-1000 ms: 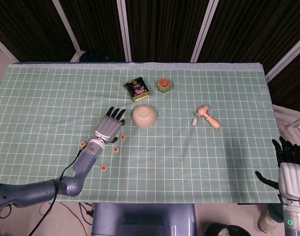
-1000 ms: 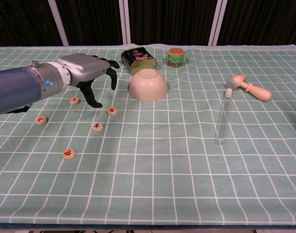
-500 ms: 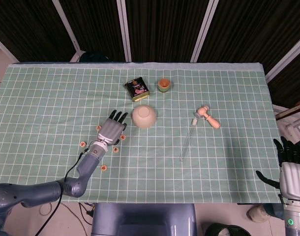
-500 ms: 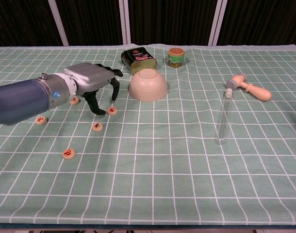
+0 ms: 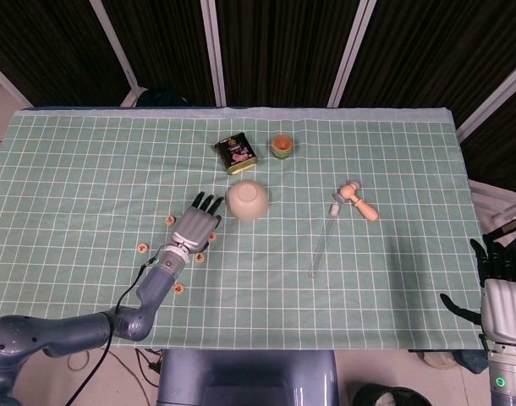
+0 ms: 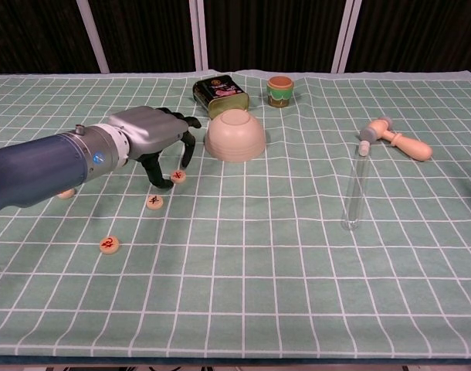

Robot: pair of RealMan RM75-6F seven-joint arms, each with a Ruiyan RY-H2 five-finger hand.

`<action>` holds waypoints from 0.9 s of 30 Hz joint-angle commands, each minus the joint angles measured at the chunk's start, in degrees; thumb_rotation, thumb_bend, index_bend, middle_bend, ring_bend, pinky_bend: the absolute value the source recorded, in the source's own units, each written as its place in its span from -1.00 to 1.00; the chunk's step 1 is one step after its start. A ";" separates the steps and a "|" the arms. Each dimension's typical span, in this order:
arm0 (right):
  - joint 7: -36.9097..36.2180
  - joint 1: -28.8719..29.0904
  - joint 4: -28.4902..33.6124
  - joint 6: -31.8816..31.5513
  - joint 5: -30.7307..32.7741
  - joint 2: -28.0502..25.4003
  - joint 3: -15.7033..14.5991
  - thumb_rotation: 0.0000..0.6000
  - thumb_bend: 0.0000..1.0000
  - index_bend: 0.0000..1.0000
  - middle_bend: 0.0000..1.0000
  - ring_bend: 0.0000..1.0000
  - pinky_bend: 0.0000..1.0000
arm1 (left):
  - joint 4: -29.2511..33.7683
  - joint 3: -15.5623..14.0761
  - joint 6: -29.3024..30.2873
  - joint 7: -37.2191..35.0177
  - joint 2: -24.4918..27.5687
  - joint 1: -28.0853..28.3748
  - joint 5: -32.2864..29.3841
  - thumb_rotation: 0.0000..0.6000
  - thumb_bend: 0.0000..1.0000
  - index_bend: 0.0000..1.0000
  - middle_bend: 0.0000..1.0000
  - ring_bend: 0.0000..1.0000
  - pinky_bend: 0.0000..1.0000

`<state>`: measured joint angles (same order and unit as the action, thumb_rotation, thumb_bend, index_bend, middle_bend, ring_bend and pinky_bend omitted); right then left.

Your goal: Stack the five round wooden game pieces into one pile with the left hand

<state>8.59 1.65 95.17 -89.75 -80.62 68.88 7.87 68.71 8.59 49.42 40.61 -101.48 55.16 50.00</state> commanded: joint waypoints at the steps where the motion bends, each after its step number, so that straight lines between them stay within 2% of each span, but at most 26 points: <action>1: -0.02 -0.01 0.02 0.00 0.01 -0.01 0.00 1.00 -0.53 -0.82 -0.97 -1.00 -1.00 | -0.35 -0.11 -0.10 0.02 -0.32 0.05 -0.13 1.00 -0.46 -0.08 -0.97 -1.00 -1.00; 8: -0.13 -0.01 0.03 -0.01 -0.08 -0.05 -0.03 1.00 -0.53 -0.82 -0.97 -1.00 -1.00 | -0.51 -0.30 0.15 0.61 -0.52 0.20 -0.21 1.00 -0.38 -0.03 -0.95 -1.00 -1.00; 21: -0.10 -0.02 0.05 -0.04 0.04 -0.05 0.03 1.00 -0.53 -0.82 -0.97 -1.00 -1.00 | -0.57 -0.57 0.12 1.59 -0.42 0.24 -1.16 1.00 -0.37 -0.01 -0.94 -1.00 -1.00; 27: -0.11 0.02 -0.03 0.08 0.00 -0.02 -0.04 1.00 -0.53 -0.82 -0.97 -1.00 -1.00 | 2.58 -0.42 1.65 -0.02 1.59 -0.58 0.62 1.00 -0.37 0.00 -0.94 -1.00 -1.00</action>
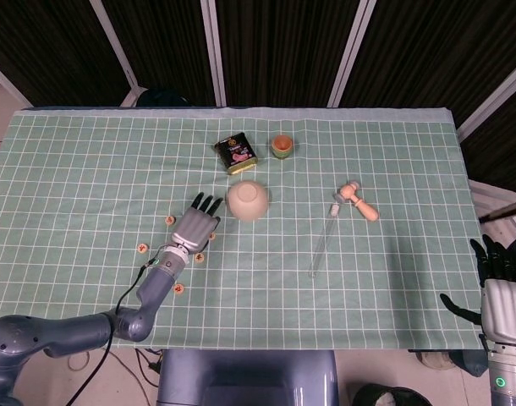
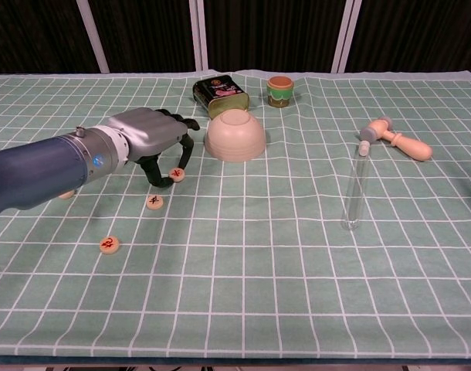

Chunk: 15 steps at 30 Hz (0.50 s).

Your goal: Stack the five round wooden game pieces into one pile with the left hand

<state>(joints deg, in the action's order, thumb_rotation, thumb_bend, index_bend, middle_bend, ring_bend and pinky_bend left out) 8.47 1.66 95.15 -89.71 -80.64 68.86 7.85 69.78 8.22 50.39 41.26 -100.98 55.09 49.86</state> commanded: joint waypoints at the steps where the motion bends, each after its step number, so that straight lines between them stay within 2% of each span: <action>1: 0.01 0.03 -0.02 0.09 0.05 0.00 -0.01 1.00 -0.53 -0.82 -0.97 -1.00 -1.00 | 2.22 -0.24 0.95 -0.81 1.66 -0.75 1.14 1.00 -0.37 0.00 -0.94 -1.00 -1.00; 15: 0.45 0.07 -0.05 0.05 0.26 0.19 0.09 1.00 -0.54 -0.82 -0.97 -1.00 -1.00 | 9.34 -4.14 2.27 -5.79 7.75 -4.83 7.36 1.00 -0.37 0.01 -0.94 -1.00 -1.00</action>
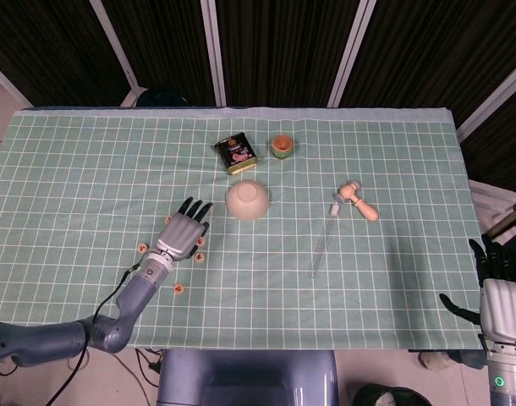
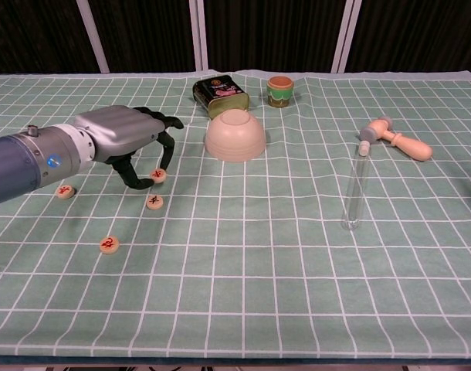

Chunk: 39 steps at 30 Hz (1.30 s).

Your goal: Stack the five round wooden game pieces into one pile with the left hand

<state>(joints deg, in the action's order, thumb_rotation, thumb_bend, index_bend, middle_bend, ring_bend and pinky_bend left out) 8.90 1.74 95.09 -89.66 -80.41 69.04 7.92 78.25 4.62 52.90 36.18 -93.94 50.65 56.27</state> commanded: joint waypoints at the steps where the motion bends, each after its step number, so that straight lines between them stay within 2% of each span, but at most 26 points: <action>1: 0.04 0.01 0.00 -0.01 0.00 0.02 0.01 1.00 -0.53 -0.82 -0.97 -1.00 -1.00 | 1.10 -0.60 -0.24 -0.90 0.85 -0.44 1.28 1.00 -0.37 0.01 -0.94 -1.00 -1.00; 10: -0.01 0.00 -0.06 -0.10 0.00 0.01 0.06 1.00 -0.53 -0.82 -0.97 -1.00 -1.00 | 3.73 -1.91 0.20 0.23 2.02 -1.13 2.87 1.00 -0.37 0.00 -0.94 -1.00 -1.00; 39: -0.27 -0.02 -0.36 -0.45 -0.44 0.05 0.10 1.00 -0.53 -0.82 -0.97 -1.00 -1.00 | 3.84 -2.83 -0.37 2.80 1.59 -1.63 3.28 1.00 -0.37 -0.09 -0.94 -1.00 -1.00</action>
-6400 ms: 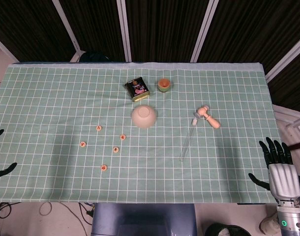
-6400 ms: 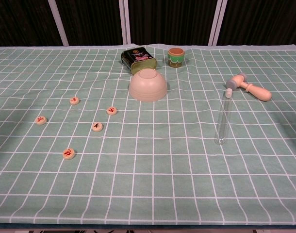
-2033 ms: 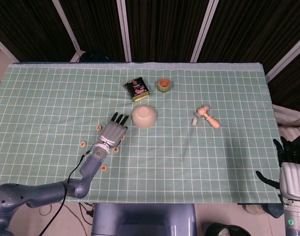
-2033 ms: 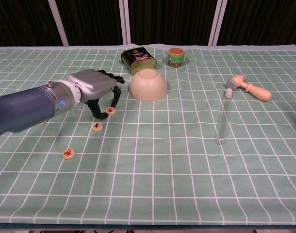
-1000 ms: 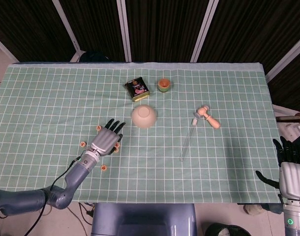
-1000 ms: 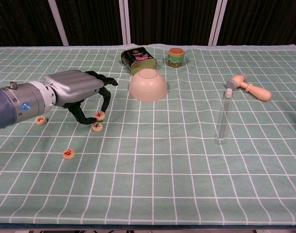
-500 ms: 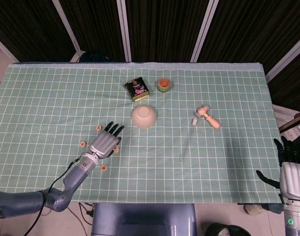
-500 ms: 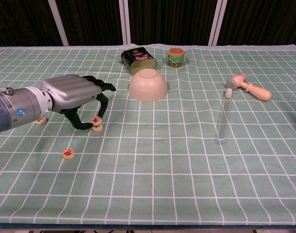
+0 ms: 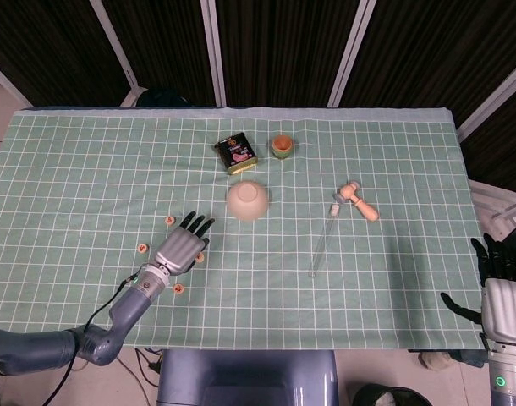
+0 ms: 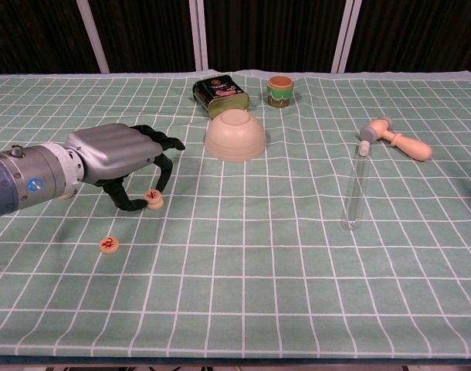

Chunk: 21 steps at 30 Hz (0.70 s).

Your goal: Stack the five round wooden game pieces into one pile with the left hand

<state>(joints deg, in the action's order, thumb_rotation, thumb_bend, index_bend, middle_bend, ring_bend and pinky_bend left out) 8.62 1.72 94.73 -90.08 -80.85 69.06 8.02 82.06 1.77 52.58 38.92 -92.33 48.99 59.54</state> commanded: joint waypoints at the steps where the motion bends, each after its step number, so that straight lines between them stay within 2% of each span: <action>1: 0.01 -0.01 -0.01 -0.05 0.02 0.03 0.02 1.00 -0.53 -0.82 -0.97 -1.00 -1.00 | 0.07 0.01 -0.05 0.11 -0.04 0.02 0.03 1.00 -0.37 -0.10 -0.94 -1.00 -1.00; 21: 0.14 -0.04 0.03 -0.08 0.29 0.00 0.15 1.00 -0.54 -0.82 -0.97 -1.00 -1.00 | 0.78 0.10 0.73 1.98 -0.34 -0.17 0.08 1.00 -0.37 -0.13 -0.94 -1.00 -1.00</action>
<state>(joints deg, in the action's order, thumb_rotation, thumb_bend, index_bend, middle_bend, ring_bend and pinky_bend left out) 8.76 1.68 94.76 -90.16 -80.56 69.06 8.17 82.84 1.88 53.30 40.90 -92.67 48.82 59.62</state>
